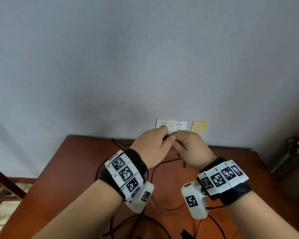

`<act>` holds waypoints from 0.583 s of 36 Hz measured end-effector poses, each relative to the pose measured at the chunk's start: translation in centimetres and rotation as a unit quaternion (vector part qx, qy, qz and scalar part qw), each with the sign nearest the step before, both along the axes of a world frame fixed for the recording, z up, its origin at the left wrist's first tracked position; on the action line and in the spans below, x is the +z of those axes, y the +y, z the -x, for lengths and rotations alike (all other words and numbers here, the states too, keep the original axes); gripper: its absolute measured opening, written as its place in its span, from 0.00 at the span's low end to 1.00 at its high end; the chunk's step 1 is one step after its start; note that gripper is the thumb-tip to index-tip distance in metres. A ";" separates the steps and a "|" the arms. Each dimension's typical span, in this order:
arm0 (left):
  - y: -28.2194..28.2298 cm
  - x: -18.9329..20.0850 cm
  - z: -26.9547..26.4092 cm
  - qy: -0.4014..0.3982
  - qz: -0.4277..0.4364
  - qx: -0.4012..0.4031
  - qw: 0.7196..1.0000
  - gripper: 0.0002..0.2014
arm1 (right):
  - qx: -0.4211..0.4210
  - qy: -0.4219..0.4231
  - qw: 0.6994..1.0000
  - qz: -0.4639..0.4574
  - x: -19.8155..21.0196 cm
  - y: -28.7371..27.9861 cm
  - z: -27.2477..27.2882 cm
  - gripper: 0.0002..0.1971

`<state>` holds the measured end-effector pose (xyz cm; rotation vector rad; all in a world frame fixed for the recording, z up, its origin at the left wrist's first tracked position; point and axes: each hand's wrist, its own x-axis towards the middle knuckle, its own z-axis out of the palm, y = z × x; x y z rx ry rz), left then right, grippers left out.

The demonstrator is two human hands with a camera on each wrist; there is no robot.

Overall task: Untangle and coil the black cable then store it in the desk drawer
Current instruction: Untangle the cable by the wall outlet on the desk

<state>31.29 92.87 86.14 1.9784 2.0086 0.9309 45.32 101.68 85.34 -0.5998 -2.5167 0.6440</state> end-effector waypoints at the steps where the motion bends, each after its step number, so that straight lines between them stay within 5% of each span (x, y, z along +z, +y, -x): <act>1: 0.2 0.0 -0.2 -0.013 0.005 0.003 1.000 0.15 | -0.002 0.002 1.000 0.006 0.1 0.0 -0.1 0.08; 9: 0.7 0.8 3.1 -0.113 0.000 0.002 0.994 0.12 | -0.117 -0.003 0.991 0.064 0.1 2.5 -3.8 0.07; 16: 0.8 2.7 4.1 -0.147 -0.027 -0.010 0.989 0.10 | -0.017 -0.100 0.985 0.136 -2.5 1.0 -2.4 0.25; 21: 0.8 3.6 4.7 -0.145 -0.041 -0.014 0.989 0.10 | -0.022 -0.037 0.967 0.249 -2.6 -0.2 -0.6 0.18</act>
